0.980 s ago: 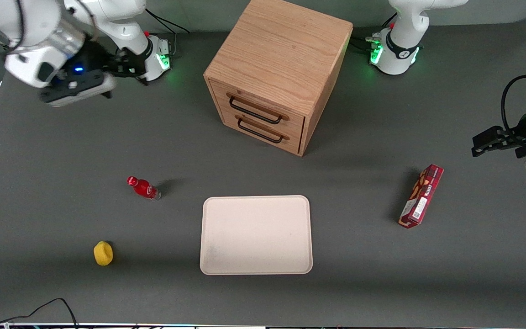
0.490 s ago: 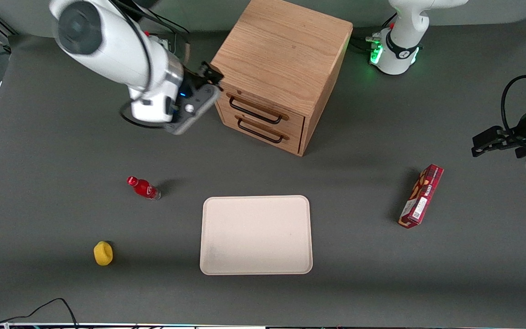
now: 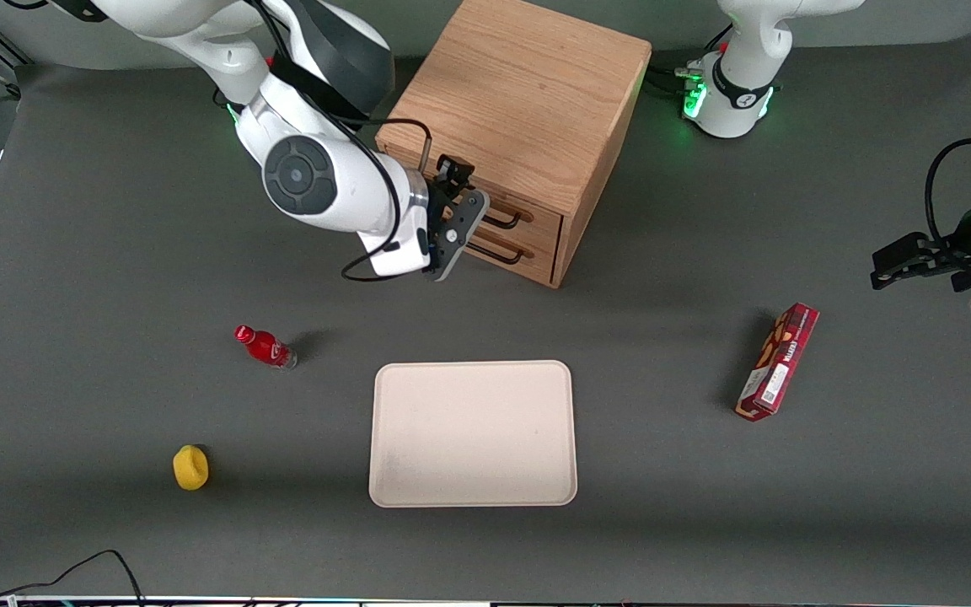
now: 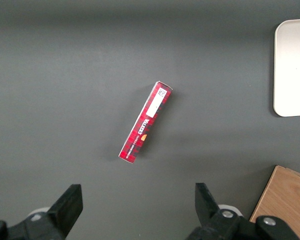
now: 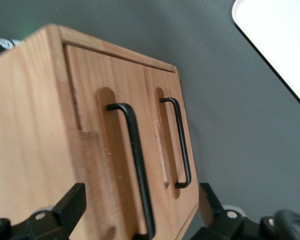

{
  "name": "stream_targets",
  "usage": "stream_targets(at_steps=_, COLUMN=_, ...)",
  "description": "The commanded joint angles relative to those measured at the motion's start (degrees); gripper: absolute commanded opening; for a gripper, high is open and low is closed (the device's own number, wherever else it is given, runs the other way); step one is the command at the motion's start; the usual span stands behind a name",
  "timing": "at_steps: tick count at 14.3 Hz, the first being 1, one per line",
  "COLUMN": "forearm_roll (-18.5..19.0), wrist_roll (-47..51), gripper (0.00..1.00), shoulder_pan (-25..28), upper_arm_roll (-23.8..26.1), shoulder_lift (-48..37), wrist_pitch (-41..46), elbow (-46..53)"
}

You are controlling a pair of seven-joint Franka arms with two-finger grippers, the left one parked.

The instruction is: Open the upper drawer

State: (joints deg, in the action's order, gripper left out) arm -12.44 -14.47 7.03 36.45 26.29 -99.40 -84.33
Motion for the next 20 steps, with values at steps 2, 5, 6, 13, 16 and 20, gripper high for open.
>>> stream_targets(at_steps=2, forearm_roll=0.93, wrist_roll=-4.17, gripper=1.00, shoulder_pan=-0.35, upper_arm_roll=0.47, shoulder_lift=-0.01, wrist_pitch=-5.87, elbow=-6.09)
stream_targets(at_steps=5, forearm_roll=0.93, wrist_roll=-4.17, gripper=1.00, shoulder_pan=-0.35, upper_arm_roll=0.91, shoulder_lift=0.51, wrist_pitch=-10.01, elbow=-9.00)
stream_targets(at_steps=6, forearm_roll=0.93, wrist_roll=-4.17, gripper=1.00, shoulder_pan=-0.35, upper_arm_roll=0.91, shoulder_lift=0.95, wrist_pitch=-10.28, elbow=-9.01)
stream_targets(at_steps=13, forearm_roll=4.52, wrist_roll=-4.17, gripper=1.00, shoulder_pan=-0.53, upper_arm_roll=1.08, shoulder_lift=3.76, wrist_pitch=-11.43, elbow=-8.40)
stream_targets(at_steps=16, forearm_roll=8.56, wrist_roll=-3.99, gripper=1.00, shoulder_pan=-0.62, upper_arm_roll=0.91, shoulder_lift=7.62, wrist_pitch=-11.43, elbow=-4.54)
stream_targets(at_steps=20, forearm_roll=9.02, wrist_roll=-3.90, gripper=1.00, shoulder_pan=-0.79, upper_arm_roll=-0.23, shoulder_lift=10.53, wrist_pitch=-10.64, elbow=1.26)
